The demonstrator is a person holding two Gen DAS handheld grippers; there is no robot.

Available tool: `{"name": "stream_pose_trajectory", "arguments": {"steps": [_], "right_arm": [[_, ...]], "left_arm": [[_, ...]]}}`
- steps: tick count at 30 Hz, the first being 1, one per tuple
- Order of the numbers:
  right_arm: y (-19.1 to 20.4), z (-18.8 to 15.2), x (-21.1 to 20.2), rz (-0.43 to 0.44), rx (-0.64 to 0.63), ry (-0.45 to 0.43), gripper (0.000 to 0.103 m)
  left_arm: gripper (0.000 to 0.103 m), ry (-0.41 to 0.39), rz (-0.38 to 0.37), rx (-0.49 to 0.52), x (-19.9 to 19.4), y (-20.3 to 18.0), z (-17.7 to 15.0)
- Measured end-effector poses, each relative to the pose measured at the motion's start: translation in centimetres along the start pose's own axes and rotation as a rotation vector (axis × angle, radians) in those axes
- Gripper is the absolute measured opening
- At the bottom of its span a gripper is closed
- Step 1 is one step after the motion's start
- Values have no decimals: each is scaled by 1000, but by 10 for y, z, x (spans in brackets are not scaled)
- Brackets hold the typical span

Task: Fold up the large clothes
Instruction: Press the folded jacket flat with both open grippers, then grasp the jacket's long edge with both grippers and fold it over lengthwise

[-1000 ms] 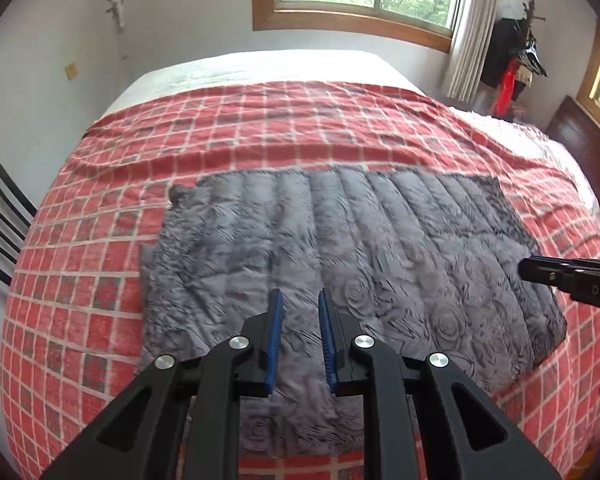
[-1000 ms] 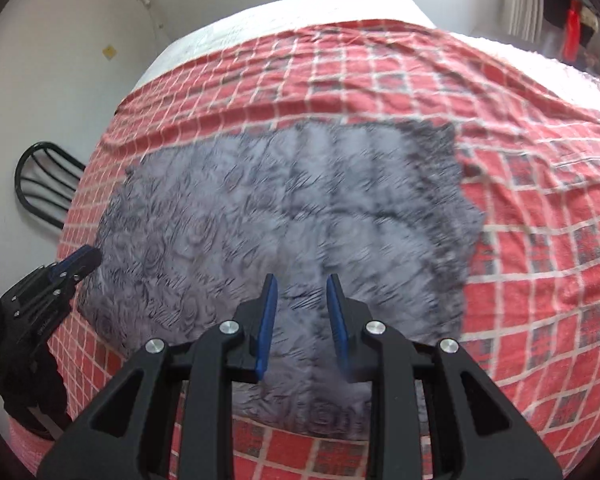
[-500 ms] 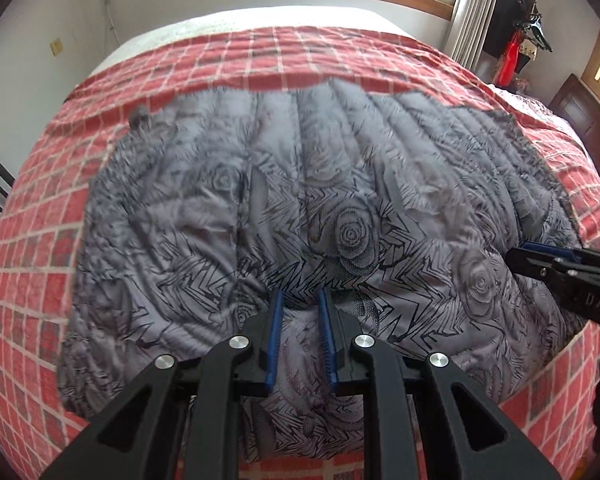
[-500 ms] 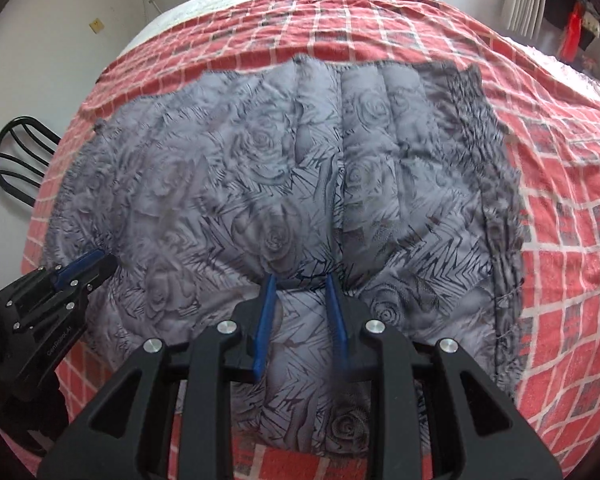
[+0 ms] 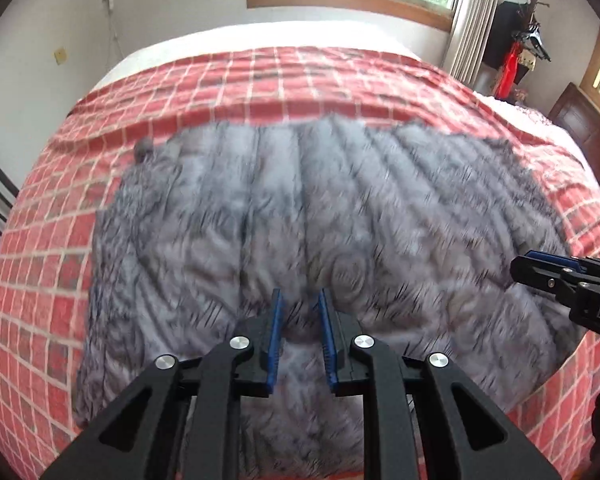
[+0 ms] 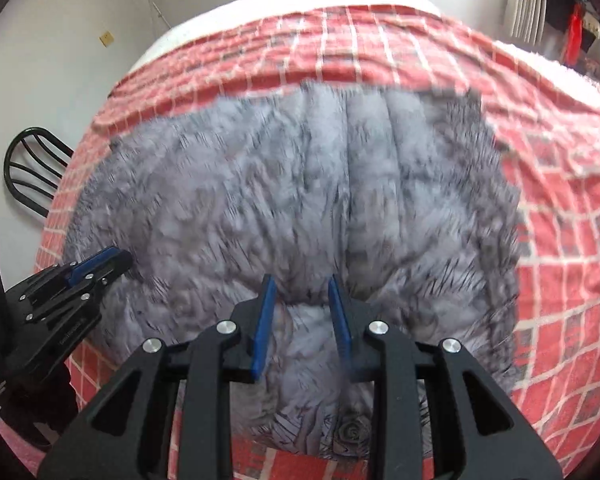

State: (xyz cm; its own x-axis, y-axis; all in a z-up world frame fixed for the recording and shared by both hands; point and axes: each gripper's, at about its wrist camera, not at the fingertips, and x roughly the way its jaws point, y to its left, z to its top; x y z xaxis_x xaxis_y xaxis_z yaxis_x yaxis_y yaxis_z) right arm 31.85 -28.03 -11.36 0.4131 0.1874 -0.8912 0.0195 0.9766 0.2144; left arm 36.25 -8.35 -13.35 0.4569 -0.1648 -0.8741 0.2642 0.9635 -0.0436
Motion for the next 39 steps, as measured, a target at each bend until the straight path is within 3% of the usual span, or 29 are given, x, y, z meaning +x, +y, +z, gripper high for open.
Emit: {"name": "stream_pose_trajectory", "arguments": {"steps": [5, 14, 19, 22, 23, 24, 25, 26, 30, 33, 39], "right_arm": [[-4, 18, 20, -39, 27, 36, 28], [-13, 11, 50, -34, 30, 56, 28], [-9, 14, 49, -41, -2, 64, 29], [-16, 17, 29, 26, 33, 53, 31], [-22, 18, 11, 52, 45, 8, 38], [-26, 18, 0, 49, 51, -26, 46], [-35, 18, -15, 32, 64, -67, 63], [-46, 18, -27, 20, 82, -98, 71], [-96, 19, -39, 39, 180, -101, 74], [-132, 16, -28, 97, 263, -57, 77], [-160, 10, 4, 211, 343, 28, 77]], "left_arm": [[18, 12, 3, -12, 19, -5, 20], [19, 64, -19, -11, 49, -1, 11], [19, 86, -19, -13, 51, -2, 14], [19, 112, -65, -45, 40, 8, 20], [19, 107, -73, -58, 31, 14, 22], [25, 81, -73, -71, 18, 24, 23], [39, 60, -63, -77, 8, 32, 24], [46, 33, -50, -86, -3, 43, 25], [58, 8, -11, -153, -21, 103, 26], [59, 37, 37, -198, -14, 138, 21], [63, 105, -103, -267, 15, 178, 3]]}}
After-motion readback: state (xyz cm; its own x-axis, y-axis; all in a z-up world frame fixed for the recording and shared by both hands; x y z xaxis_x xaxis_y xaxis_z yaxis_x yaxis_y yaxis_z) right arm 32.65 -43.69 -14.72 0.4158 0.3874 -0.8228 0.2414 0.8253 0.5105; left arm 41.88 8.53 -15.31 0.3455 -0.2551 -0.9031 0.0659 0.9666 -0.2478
